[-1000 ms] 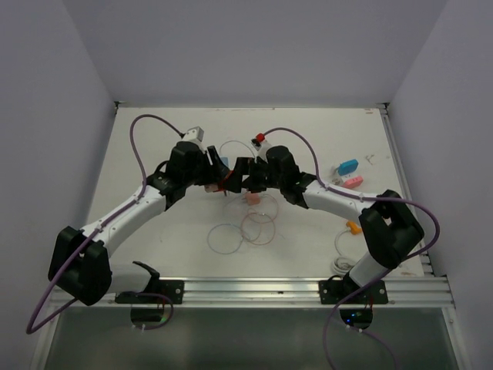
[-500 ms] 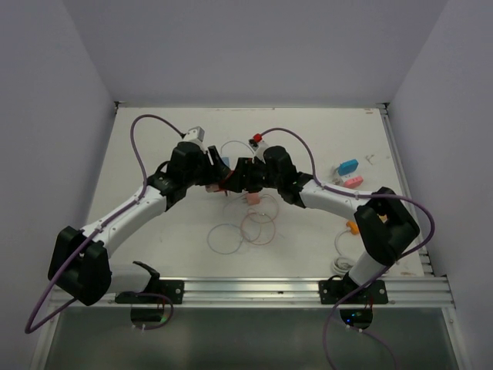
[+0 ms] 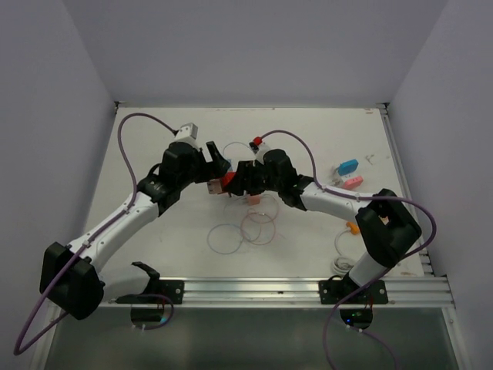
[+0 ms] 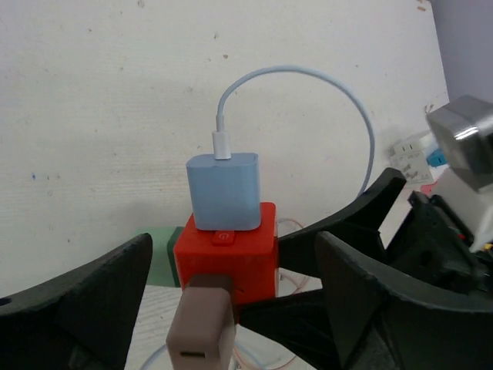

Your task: Pull the plug off the socket

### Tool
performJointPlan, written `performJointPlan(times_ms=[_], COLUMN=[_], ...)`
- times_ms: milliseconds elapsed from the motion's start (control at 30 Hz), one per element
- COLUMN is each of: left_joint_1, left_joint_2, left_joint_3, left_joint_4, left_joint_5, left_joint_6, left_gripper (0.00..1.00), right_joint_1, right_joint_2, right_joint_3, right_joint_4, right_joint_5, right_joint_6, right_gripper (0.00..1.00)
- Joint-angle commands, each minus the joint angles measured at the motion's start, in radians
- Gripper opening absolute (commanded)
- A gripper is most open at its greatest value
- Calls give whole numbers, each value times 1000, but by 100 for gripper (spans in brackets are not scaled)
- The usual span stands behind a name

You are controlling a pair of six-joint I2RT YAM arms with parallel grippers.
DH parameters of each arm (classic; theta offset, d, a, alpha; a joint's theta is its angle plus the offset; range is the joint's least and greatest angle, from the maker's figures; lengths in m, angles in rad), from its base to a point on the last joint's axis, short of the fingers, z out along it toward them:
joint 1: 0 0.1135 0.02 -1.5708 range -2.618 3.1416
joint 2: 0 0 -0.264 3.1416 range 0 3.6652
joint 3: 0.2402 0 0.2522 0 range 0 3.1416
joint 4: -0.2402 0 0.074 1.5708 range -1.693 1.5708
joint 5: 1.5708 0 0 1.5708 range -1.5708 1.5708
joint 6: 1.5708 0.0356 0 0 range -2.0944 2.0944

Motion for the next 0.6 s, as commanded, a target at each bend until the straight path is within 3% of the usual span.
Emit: performJointPlan(times_ms=[0, 100, 200, 567], left_joint_1=[-4, -4, -4, -7], left_joint_2=[-72, -95, -116, -54], left_joint_3=[27, 13, -5, -113], left_joint_4=[45, 29, 17, 49], left_joint_5=[-28, -19, -7, 91], left_joint_6=[18, 24, 26, -13], left_gripper=[93, 100, 100, 91], right_joint_1=[-6, -6, -6, -6], right_joint_2=[-47, -47, -50, -82], right_joint_3=[-25, -31, -41, -85], right_joint_4=[-33, -44, -45, -2], right_joint_5=[97, 109, 121, 138], right_joint_6=[-47, -59, -67, -82], right_gripper=[0, 0, 0, 0])
